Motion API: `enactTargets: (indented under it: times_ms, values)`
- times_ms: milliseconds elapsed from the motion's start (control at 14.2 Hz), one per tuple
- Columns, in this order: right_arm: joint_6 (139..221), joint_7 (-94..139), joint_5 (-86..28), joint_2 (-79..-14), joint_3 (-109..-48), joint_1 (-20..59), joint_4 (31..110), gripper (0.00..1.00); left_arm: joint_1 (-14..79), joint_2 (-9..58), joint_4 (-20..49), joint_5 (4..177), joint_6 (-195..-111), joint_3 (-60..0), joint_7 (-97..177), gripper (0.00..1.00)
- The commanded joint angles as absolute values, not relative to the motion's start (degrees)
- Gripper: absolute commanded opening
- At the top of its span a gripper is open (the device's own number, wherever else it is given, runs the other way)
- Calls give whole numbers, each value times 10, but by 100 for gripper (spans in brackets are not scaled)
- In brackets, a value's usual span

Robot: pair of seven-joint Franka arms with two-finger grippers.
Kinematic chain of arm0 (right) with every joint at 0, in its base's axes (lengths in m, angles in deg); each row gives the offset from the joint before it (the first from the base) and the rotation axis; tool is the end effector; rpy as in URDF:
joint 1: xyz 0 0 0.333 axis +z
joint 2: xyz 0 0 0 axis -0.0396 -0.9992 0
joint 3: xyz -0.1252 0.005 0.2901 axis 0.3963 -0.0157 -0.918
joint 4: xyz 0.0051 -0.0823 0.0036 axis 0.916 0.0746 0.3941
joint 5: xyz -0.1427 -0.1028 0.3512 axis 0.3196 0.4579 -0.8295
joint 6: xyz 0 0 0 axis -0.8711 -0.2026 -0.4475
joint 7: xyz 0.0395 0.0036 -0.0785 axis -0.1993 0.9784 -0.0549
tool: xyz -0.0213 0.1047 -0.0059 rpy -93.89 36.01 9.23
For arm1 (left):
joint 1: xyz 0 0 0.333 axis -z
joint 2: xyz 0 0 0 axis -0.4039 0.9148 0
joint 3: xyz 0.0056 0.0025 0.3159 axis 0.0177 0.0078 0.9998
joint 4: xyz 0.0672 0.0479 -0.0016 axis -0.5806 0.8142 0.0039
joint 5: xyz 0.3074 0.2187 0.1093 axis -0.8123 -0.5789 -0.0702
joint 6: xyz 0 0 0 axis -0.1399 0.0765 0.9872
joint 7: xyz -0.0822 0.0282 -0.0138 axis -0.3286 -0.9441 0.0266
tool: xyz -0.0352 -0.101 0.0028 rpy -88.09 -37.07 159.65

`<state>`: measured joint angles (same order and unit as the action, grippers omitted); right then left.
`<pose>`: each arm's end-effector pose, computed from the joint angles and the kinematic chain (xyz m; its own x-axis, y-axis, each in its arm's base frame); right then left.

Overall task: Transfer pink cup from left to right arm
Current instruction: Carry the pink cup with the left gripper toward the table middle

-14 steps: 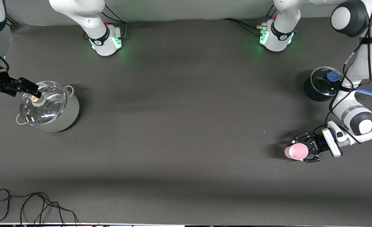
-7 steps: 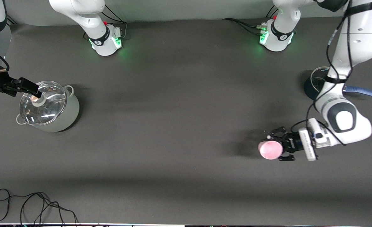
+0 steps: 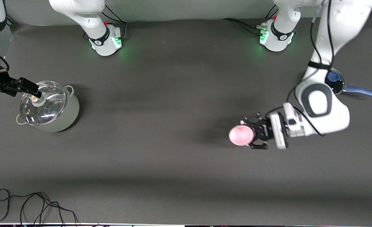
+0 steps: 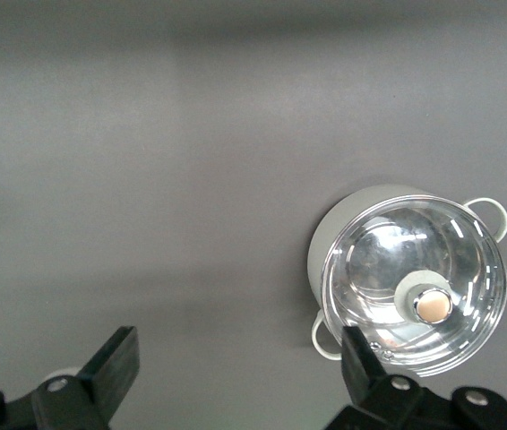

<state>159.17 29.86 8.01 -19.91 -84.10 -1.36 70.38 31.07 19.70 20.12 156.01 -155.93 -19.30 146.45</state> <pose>0.5395 -0.0291 0.5932 0.9949 -0.1003 -0.0096 -0.1003 -0.9949 -0.0051 0.6152 -0.2046 0.3588 0.3228 -0.4026 0.8566 -0.9450 -0.1877 0.2679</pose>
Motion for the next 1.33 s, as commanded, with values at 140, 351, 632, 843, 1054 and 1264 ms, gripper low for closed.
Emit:
enactTargets:
  times_ms: [140,351,632,843,1054,1264]
  values:
    - [1571,369,39,-187,-833,-12,707,100,408,66,282,1570,-1614,-184,1461,32]
    - [1561,473,23,-186,-838,-11,704,99,465,37,282,1572,-1631,-187,1461,34]
    - [1494,734,-61,-195,-839,34,655,99,485,15,281,1601,-1631,-200,1461,34]
    - [1477,914,-75,-203,-839,124,633,99,485,7,281,1614,-1655,-227,1461,35]
    - [1461,1122,-93,-212,-839,213,605,99,486,11,278,1622,-1684,-244,1461,35]
    - [1461,1267,-144,-229,-838,242,555,97,486,15,275,1632,-1692,-249,1461,35]
